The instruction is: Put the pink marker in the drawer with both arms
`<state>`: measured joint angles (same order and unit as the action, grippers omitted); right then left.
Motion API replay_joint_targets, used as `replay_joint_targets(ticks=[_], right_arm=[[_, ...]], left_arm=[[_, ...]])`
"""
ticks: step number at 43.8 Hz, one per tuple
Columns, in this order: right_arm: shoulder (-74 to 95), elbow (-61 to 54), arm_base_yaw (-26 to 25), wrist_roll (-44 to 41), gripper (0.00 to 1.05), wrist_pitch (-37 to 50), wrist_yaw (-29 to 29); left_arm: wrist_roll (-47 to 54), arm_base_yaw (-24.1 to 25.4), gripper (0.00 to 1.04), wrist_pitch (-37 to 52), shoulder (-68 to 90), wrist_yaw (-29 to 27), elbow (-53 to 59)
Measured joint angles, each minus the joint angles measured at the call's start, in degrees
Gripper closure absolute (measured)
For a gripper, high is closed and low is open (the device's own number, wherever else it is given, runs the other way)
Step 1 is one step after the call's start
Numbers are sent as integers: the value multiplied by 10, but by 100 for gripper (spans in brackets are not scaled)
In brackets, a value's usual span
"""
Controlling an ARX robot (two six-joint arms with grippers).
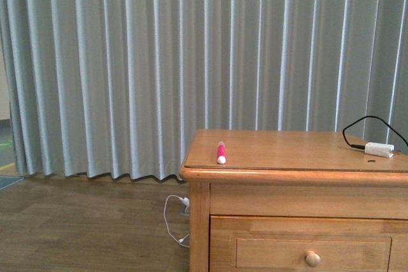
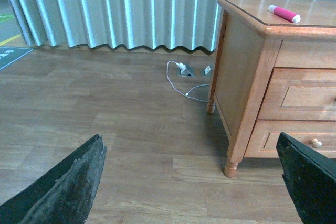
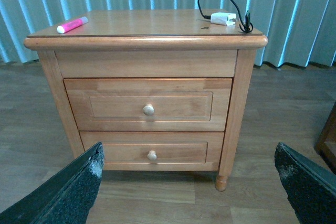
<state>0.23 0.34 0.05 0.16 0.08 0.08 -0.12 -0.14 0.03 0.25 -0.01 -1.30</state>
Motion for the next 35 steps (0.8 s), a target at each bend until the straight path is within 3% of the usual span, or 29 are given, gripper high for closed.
replay_joint_targets(ticks=[35], right_arm=[[0,0,0,0,9,0,0]], left_arm=[[0,0,6,0,0,0,0]])
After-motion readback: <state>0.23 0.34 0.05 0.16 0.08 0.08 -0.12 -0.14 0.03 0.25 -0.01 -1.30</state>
